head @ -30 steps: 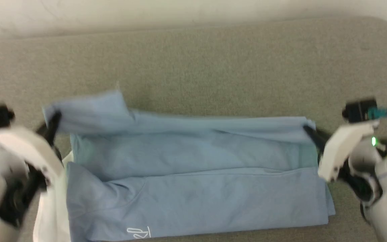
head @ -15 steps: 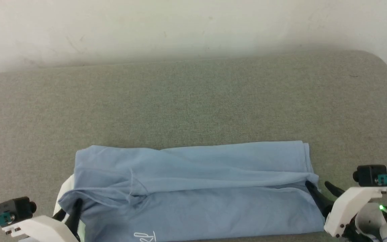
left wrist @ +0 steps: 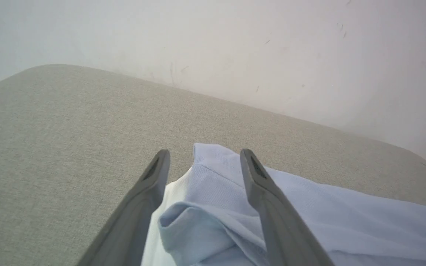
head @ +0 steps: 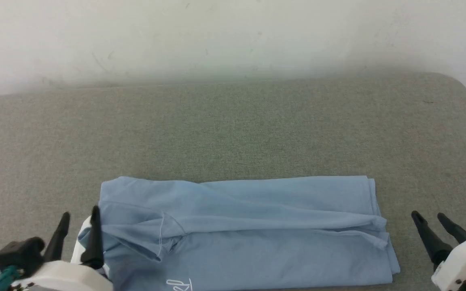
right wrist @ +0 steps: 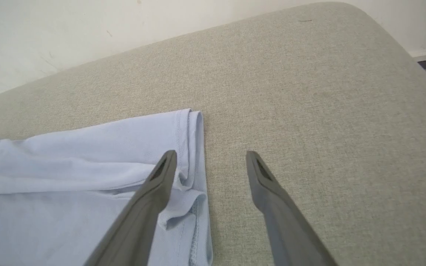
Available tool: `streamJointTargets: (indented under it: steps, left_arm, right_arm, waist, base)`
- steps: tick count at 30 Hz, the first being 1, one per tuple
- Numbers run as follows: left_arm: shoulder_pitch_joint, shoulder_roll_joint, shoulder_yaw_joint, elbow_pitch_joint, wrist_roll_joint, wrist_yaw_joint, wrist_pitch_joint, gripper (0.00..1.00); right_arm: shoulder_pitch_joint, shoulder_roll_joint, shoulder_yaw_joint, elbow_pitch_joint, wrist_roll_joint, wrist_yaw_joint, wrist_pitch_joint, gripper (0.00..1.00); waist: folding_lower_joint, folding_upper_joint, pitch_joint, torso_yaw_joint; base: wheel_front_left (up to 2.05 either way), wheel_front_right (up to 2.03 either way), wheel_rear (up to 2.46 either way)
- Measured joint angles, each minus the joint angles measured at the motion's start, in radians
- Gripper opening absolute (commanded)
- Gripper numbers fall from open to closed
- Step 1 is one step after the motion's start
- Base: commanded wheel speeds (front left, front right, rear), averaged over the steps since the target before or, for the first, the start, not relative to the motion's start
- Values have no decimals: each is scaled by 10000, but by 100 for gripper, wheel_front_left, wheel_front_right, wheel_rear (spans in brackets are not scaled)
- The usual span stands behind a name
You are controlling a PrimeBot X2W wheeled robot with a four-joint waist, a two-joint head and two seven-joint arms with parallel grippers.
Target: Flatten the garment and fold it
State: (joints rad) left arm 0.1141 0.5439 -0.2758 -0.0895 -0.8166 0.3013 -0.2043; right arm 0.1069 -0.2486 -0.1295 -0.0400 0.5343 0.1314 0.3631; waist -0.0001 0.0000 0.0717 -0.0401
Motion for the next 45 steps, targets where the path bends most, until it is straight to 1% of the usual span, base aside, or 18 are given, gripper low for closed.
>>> streamJointTargets:
  steps: [4, 7, 10, 14, 17, 21, 25, 26, 27, 28, 32, 36, 37, 41, 45]
  left_arm:
    - [-368, -297, -393, -151, 907, 52, -318, 100]
    - [-612, -516, -522, -174, 1523, 77, -439, 100]
    - [-737, -773, -631, -199, 1887, 75, -497, 100]
    - [-820, -1131, -863, -274, 2119, 21, -514, 100]
    - [-852, -1300, -890, -299, 2199, -21, -516, 100]
    - [-858, -1350, -844, -330, 2286, -25, -516, 100]
    - [-855, -1358, -694, -349, 2313, -25, -516, 100]
    - [-855, -1360, -660, -357, 2326, -25, -516, 100]
    - [-855, -1360, -627, -359, 2360, -25, -518, 100]
    - [-855, -1361, -608, -368, 2389, -25, -518, 100]
    - [-854, -1356, -587, -374, 2479, -25, -520, 100]
    - [-838, -1296, -525, -385, 2554, 13, -522, 100]
    - [-812, -1262, -502, -395, 2569, 81, -522, 100]
    - [-688, -1091, -454, -462, 2729, 259, -512, 100]
    - [-490, -989, -433, -495, 2729, 284, -487, 100]
  right_arm:
    - [-423, 86, -251, 293, 50, 0, 859, 100]
    - [-979, 75, -113, 855, 56, -2, 1434, 100]
    - [-1379, 144, 151, 1569, 56, 0, 1910, 100]
    - [-1684, 336, 410, 2483, 21, 0, 2334, 100]
    - [-1742, 389, 602, 3080, -15, 0, 2719, 100]
    - [-1732, 297, 746, 3202, 15, 0, 3302, 100]
    - [-1717, 299, 943, 3032, 96, -2, 3850, 100]
    - [-1713, 345, 988, 2995, 155, -2, 3985, 47]
    - [-1706, 387, 1030, 2957, 186, -2, 4119, 22]
    - [-1693, 416, 1072, 2922, 217, -2, 4226, 0]
    - [-1603, 527, 1231, 2715, 303, -2, 4263, 0]
    - [-1504, 431, 1191, 2322, 299, -2, 3875, 0]
    - [-1484, 407, 1097, 2186, 297, -2, 3777, 0]
    - [-1315, 146, 424, 1620, 192, 0, 3593, 0]
    - [-877, -92, -625, 1383, 44, 0, 3670, 0]
  waist:
    - [1, 0, -53, 144]
    - [1, 0, -42, 300]
    - [1, 0, -9, 498]
    - [1, 0, 78, 767]
    - [2, 0, 159, 937]
    - [0, 0, 253, 1096]
    - [1, 0, 322, 1066]
    - [0, 0, 328, 1041]
    - [1, 0, 332, 1016]
    - [1, 0, 333, 992]
    - [1, 0, 293, 919]
    - [2, 0, 186, 856]
    - [2, 0, 151, 841]
    - [1, 0, -8, 788]
    - [1, 0, -147, 719]
  base:
    - [0, 0, 0]
    - [0, 0, 0]
    - [0, 0, 0]
    - [0, 0, 0]
    - [0, 0, 0]
    - [0, 0, 0]
    - [0, 0, 0]
    - [0, 0, 0]
    - [0, 0, 0]
    - [0, 0, 0]
    - [0, 0, 0]
    - [0, 0, 0]
    - [0, 0, 0]
    - [0, 0, 0]
    - [0, 0, 0]
